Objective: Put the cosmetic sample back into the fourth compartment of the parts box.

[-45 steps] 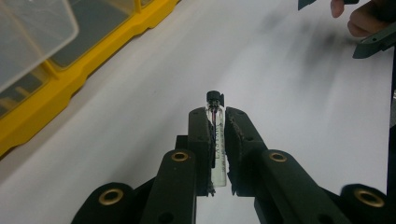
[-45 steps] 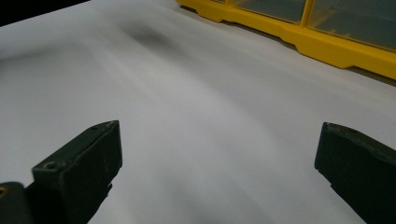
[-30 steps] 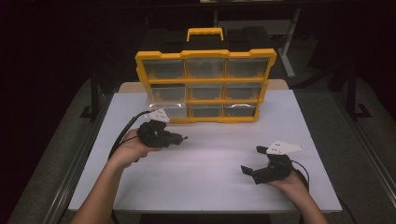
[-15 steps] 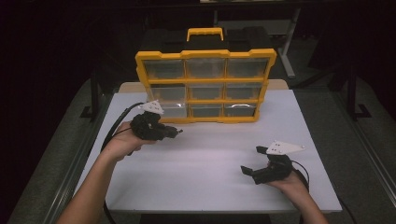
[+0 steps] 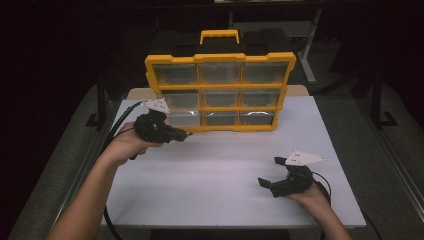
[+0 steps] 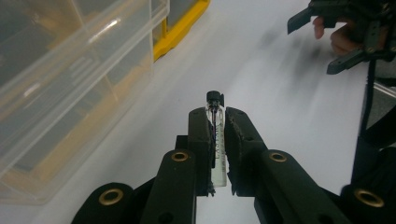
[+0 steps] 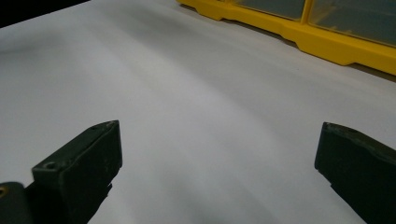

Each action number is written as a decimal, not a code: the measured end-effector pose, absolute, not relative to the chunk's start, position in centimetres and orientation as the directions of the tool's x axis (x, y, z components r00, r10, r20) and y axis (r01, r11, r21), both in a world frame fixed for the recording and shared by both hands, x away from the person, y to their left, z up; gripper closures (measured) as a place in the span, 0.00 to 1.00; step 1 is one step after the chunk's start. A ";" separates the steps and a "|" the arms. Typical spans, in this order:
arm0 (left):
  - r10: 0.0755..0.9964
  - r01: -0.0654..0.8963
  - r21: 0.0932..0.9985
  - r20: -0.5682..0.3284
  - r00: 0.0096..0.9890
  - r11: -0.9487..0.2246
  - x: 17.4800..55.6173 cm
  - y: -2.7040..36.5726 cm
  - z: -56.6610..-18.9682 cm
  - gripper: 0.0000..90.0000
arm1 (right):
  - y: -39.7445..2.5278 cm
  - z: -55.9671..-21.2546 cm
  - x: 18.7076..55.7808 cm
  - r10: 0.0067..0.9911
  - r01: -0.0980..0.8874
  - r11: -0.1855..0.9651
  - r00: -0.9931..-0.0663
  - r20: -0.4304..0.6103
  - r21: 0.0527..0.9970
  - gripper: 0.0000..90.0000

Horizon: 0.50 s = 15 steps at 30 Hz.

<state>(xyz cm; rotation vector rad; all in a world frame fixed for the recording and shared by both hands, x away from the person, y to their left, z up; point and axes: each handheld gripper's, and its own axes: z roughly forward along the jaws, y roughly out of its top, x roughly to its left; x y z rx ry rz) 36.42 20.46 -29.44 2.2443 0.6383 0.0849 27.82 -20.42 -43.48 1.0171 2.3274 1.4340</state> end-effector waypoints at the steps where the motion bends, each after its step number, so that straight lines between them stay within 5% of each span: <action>1: 0.471 0.418 0.712 -0.138 0.871 -0.564 36.4 20.5 -29.2 0.90 | -20.4 -43.5 27.8 0.659 0.439 0.284 -0.735 0.160 0.852 0.00; 15: 0.444 0.417 0.718 -0.167 0.880 -0.557 37.2 21.0 -26.9 0.90 | -20.3 -43.6 27.8 0.660 0.444 0.293 -0.735 0.156 0.847 0.00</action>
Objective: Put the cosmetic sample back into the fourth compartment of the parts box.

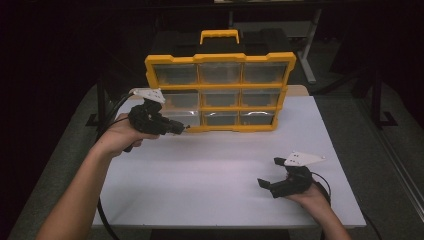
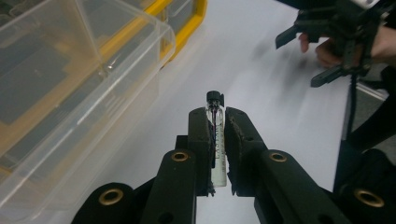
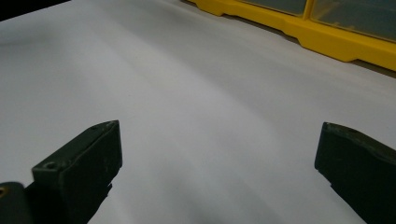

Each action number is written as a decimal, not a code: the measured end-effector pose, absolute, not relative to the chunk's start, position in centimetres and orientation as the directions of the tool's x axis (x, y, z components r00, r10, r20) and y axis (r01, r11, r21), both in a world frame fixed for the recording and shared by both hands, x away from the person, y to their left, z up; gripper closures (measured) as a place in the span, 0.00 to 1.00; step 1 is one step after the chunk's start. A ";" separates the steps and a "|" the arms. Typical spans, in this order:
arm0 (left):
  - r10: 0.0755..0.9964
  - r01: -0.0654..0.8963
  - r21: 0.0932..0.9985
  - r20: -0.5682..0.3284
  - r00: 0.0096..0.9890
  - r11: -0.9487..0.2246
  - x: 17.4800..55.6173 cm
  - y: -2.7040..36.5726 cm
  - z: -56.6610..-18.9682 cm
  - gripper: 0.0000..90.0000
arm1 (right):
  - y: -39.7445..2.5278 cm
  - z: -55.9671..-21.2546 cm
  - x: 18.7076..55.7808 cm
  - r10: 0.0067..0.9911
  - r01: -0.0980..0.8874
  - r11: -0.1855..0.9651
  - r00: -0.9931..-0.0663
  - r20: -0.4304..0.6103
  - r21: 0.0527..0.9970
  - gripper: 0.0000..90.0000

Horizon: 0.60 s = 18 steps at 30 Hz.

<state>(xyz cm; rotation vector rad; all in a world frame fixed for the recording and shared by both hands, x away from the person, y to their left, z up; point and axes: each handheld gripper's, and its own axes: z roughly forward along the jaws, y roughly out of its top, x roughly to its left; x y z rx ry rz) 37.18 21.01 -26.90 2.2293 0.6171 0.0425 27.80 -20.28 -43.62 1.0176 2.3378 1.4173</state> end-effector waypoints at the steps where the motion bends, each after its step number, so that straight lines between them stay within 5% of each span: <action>1: 0.441 0.412 0.716 -0.161 0.883 -0.563 37.3 21.1 -26.7 0.90 | -20.3 -43.6 27.8 0.661 0.444 0.293 -0.734 0.156 0.847 0.00; 18: 0.460 0.404 0.716 -0.130 0.878 -0.569 38.8 21.1 -23.4 0.90 | -20.3 -43.6 27.8 0.663 0.442 0.292 -0.733 0.154 0.848 0.00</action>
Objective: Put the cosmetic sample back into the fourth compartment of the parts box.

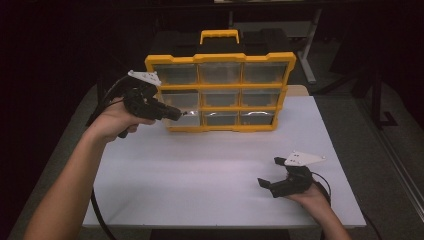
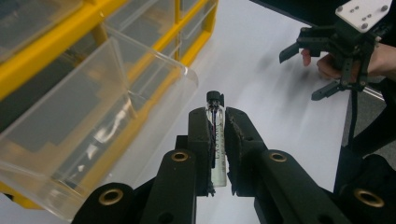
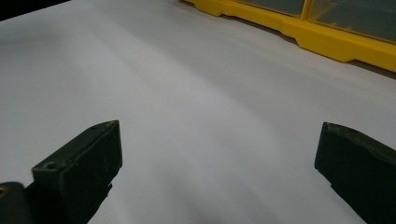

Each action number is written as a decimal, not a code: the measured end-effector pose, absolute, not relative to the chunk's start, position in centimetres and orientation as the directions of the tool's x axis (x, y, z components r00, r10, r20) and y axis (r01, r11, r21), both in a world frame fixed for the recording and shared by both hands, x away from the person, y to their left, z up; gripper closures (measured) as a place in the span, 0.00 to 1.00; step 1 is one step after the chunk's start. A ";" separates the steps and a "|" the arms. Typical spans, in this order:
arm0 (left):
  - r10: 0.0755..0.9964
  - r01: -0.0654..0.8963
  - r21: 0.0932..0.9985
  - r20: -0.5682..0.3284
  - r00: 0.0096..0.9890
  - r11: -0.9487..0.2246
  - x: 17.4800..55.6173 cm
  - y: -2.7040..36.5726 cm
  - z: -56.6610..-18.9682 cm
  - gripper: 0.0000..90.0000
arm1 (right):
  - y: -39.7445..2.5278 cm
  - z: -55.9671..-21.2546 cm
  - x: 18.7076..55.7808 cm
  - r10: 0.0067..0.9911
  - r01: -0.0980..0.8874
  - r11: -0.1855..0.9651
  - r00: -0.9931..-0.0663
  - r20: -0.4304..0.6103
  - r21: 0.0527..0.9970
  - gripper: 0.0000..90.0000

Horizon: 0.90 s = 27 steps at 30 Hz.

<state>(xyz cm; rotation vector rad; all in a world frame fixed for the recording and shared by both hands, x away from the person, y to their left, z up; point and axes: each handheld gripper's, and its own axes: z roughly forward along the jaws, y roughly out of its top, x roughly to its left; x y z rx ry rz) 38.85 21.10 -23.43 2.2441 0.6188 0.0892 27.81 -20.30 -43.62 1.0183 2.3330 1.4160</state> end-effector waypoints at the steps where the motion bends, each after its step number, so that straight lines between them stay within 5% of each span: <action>1: 0.460 0.401 0.718 -0.126 0.879 -0.569 39.0 21.1 -23.3 0.90 | -20.3 -43.6 27.8 0.663 0.444 0.293 -0.732 0.154 0.847 0.00; 27: 0.575 0.436 0.693 -0.038 0.817 -0.574 43.7 20.5 -23.8 0.90 | -20.4 -43.5 27.7 0.664 0.442 0.289 -0.731 0.154 0.849 0.00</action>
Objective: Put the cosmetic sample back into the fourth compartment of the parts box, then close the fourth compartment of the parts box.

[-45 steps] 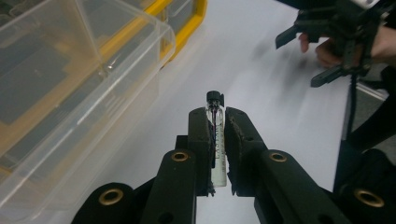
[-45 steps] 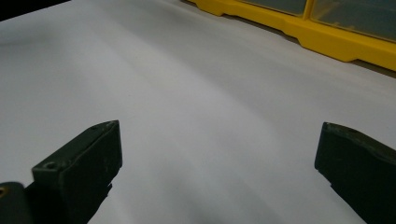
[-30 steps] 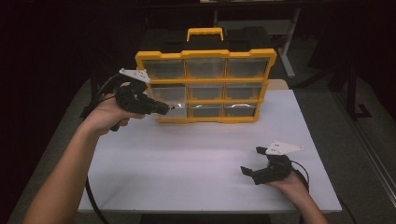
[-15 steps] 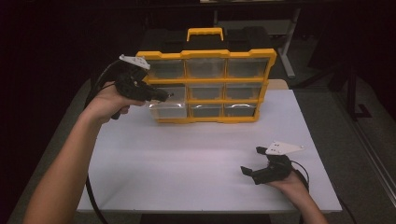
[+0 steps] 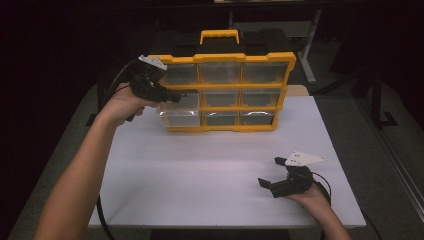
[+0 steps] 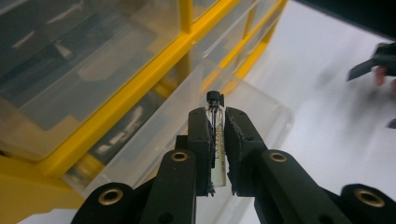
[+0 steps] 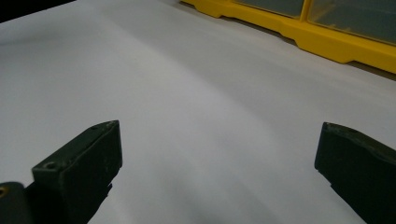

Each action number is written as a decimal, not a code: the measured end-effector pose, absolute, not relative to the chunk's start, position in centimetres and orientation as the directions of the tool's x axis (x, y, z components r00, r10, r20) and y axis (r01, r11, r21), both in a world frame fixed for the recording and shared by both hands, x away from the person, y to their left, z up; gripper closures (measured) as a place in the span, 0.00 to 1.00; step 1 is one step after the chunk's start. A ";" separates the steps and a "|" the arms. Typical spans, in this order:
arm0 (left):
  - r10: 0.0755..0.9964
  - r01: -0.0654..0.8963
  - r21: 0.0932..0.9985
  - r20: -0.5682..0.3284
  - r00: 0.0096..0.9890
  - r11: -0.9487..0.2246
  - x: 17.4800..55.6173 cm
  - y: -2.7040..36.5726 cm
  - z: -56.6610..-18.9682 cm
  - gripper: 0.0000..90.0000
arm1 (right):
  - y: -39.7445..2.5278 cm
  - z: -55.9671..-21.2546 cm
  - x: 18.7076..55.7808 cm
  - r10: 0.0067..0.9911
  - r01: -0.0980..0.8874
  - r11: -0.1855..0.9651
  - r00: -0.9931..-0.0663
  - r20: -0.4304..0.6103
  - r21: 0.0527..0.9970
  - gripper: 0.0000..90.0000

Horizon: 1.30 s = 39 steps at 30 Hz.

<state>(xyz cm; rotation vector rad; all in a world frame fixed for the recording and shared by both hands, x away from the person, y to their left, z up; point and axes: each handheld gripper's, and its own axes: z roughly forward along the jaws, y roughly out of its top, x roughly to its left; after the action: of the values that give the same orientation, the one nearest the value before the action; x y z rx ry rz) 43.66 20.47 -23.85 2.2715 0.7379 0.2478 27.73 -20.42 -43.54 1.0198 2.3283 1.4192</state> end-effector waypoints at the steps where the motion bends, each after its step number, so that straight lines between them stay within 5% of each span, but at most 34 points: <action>1: 0.579 0.441 0.693 -0.041 0.814 -0.570 43.7 20.4 -24.0 0.90 | -20.4 -43.5 27.7 0.664 0.441 0.289 -0.732 0.154 0.850 0.00; 23: 0.586 0.460 0.657 -0.034 0.810 -0.597 44.4 20.1 -25.8 0.83 | -20.5 -43.5 27.7 0.664 0.440 0.285 -0.731 0.156 0.851 0.00; 30: 0.596 0.466 0.682 -0.056 0.801 -0.563 43.6 20.7 -24.5 0.96 | -20.5 -43.5 27.8 0.665 0.443 0.285 -0.730 0.157 0.850 0.00; 39: 0.575 0.458 0.700 -0.082 0.814 -0.549 41.7 21.2 -23.8 1.00 | -20.5 -43.5 27.8 0.666 0.443 0.284 -0.729 0.157 0.850 0.00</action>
<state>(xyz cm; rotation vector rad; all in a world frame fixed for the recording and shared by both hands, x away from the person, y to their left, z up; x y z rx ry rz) 41.74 21.21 -23.84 2.2456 0.7546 0.2008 27.83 -20.55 -43.53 1.0252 2.3241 1.4221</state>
